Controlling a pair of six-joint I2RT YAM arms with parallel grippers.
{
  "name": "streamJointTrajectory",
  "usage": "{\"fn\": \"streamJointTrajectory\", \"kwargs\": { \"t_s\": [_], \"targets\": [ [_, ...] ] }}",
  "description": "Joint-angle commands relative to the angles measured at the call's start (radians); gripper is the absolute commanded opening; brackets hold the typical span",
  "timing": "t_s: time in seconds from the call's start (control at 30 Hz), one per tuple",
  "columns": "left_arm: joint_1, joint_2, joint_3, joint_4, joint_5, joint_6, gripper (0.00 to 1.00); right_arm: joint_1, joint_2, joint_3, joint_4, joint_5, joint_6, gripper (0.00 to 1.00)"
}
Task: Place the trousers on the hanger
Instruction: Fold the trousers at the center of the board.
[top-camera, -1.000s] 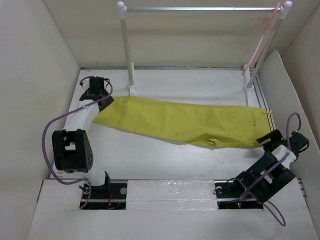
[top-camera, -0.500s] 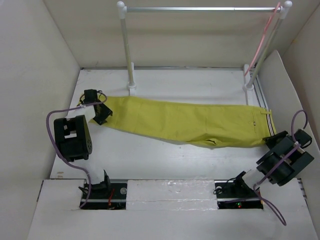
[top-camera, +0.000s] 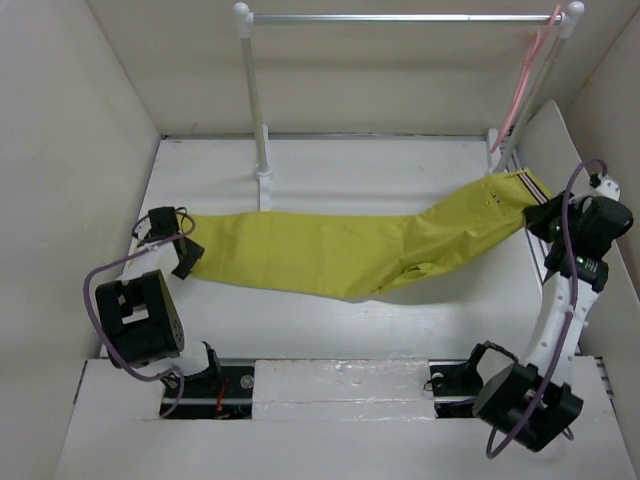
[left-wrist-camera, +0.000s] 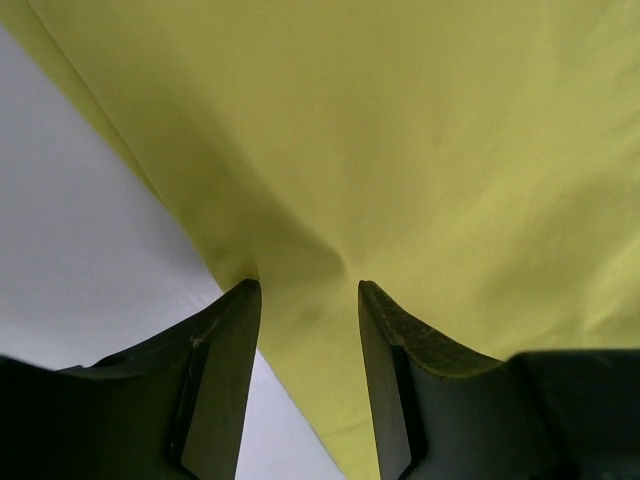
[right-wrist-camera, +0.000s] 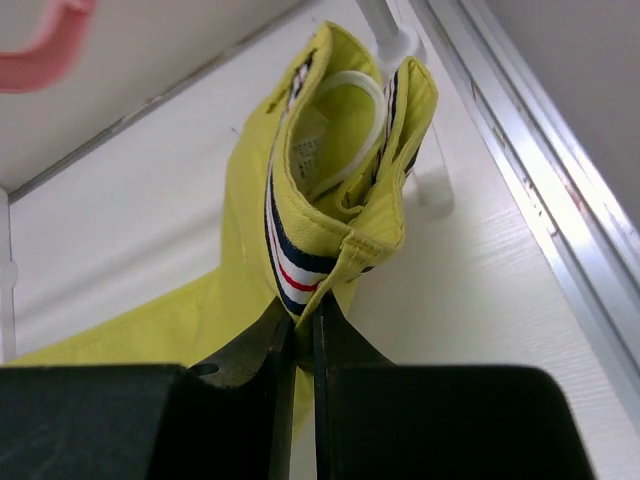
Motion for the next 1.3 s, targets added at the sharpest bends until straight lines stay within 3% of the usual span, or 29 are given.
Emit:
{"fn": "streamJointTrajectory", "kwargs": {
  "t_s": [0.0, 0.1, 0.17, 0.23, 0.27, 0.33, 0.37, 0.43, 0.5, 0.63, 0.77, 0.87, 0.97, 1.03, 1.13, 1.17, 1.2, 1.27],
  "targets": [
    [-0.073, -0.111, -0.02, -0.076, -0.006, 0.02, 0.4, 0.057, -0.079, 0.114, -0.138, 0.058, -0.086, 0.0],
    [-0.274, -0.224, 0.011, -0.112, -0.027, -0.003, 0.4, 0.107, -0.125, 0.175, -0.197, 0.035, -0.096, 0.0],
    [-0.473, -0.301, 0.014, -0.116, -0.031, -0.035, 0.4, 0.116, -0.125, 0.241, -0.221, 0.009, -0.093, 0.0],
    [-0.609, -0.33, 0.012, -0.116, -0.04, -0.142, 0.4, 0.116, -0.119, 0.301, -0.24, -0.019, -0.088, 0.0],
    [-0.75, -0.332, 0.014, -0.104, -0.058, -0.182, 0.4, 0.116, -0.113, 0.379, -0.266, -0.011, -0.093, 0.0],
    [-0.882, -0.303, 0.046, -0.06, -0.078, -0.266, 0.41, 0.116, -0.086, 0.454, -0.28, 0.009, -0.096, 0.0],
    [-0.995, -0.242, 0.069, -0.051, -0.096, -0.283, 0.39, 0.116, -0.072, 0.487, -0.272, 0.009, -0.094, 0.0],
    [-1.099, -0.101, 0.163, -0.041, -0.118, -0.297, 0.37, 0.125, -0.047, 0.556, -0.241, -0.004, -0.077, 0.0],
    [-1.221, 0.0, 0.234, -0.043, -0.138, -0.283, 0.29, 0.125, -0.032, 0.625, -0.224, 0.015, -0.067, 0.0],
    [-1.322, 0.234, 0.421, -0.028, -0.156, -0.262, 0.23, 0.125, 0.026, 0.729, -0.252, -0.016, -0.08, 0.0],
    [-1.36, 0.367, 0.494, 0.1, -0.046, -0.274, 0.22, 0.181, 0.01, 0.739, -0.25, -0.005, -0.09, 0.0],
    [-1.371, 0.439, 0.515, 0.108, -0.018, -0.317, 0.22, 0.252, -0.01, 0.716, -0.217, 0.006, -0.084, 0.0],
    [-1.359, 0.522, 0.538, 0.127, -0.005, -0.357, 0.22, 0.395, -0.033, 0.682, -0.183, 0.055, -0.068, 0.0],
    [-1.359, 0.57, 0.59, 0.105, 0.026, -0.327, 0.22, 0.59, -0.038, 0.648, -0.137, 0.177, -0.042, 0.0],
    [-1.368, 0.518, 0.585, 0.079, -0.001, -0.316, 0.21, 0.764, -0.029, 0.628, -0.088, 0.254, -0.022, 0.0],
    [-1.368, 0.477, 0.559, 0.084, -0.023, -0.316, 0.21, 0.822, -0.02, 0.616, -0.074, 0.342, -0.019, 0.0],
    [-1.368, 0.369, 0.482, 0.091, -0.034, -0.308, 0.21, 0.932, 0.009, 0.617, -0.063, 0.381, -0.021, 0.0],
    [-1.336, 0.229, 0.398, 0.069, -0.096, -0.302, 0.22, 1.028, 0.043, 0.63, -0.039, 0.502, -0.028, 0.0]
  ]
}}
